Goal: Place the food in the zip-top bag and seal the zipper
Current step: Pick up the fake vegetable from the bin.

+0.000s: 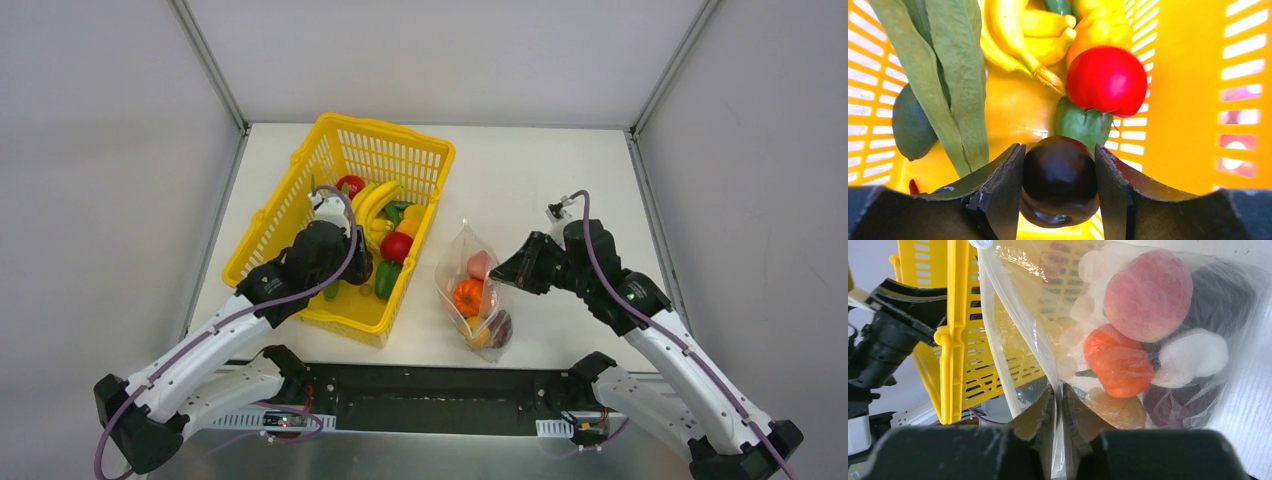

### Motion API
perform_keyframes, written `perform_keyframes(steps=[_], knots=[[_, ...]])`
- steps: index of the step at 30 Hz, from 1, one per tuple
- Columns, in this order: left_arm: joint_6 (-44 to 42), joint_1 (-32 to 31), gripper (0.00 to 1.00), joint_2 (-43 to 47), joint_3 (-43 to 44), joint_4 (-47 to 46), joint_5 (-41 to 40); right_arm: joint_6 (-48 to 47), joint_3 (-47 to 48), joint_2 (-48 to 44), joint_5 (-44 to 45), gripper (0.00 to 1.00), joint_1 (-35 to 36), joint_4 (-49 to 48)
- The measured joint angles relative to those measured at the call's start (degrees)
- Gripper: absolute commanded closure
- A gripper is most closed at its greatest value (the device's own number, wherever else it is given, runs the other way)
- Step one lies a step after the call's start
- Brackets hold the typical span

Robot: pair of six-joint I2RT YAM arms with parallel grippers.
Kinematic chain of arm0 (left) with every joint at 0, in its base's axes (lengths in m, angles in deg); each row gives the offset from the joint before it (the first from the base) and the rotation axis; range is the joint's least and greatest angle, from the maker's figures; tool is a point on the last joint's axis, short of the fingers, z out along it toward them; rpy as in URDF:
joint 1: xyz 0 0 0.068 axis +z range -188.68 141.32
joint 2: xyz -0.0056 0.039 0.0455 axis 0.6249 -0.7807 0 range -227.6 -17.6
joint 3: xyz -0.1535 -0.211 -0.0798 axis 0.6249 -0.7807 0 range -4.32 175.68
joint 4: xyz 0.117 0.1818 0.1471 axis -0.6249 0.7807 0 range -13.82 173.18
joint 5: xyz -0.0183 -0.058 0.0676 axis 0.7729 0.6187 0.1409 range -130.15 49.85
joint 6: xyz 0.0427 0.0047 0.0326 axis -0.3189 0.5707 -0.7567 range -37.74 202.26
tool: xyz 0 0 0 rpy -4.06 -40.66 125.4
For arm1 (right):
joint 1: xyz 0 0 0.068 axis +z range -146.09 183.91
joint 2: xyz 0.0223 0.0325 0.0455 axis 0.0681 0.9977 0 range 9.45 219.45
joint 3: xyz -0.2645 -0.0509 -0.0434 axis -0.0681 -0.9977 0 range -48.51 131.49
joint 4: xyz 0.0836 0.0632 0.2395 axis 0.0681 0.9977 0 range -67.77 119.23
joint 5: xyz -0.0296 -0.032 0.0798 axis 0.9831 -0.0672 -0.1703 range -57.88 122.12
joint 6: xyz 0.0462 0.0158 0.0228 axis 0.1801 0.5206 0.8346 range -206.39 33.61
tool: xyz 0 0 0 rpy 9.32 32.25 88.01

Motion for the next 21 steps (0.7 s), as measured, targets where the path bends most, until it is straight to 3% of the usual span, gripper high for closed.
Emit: perform_keyframes(steps=[12, 21], knots=[[-1.46, 0.0, 0.68, 7.82, 8.81, 5.57, 3.08, 0.46, 0.0, -1.22, -0.02, 0.88, 0.0, 0.0], [-1.4, 0.0, 0.68, 7.85, 12.61, 6.84, 7.26, 0.61, 0.0, -1.42, -0.11, 0.88, 0.0, -0.04]])
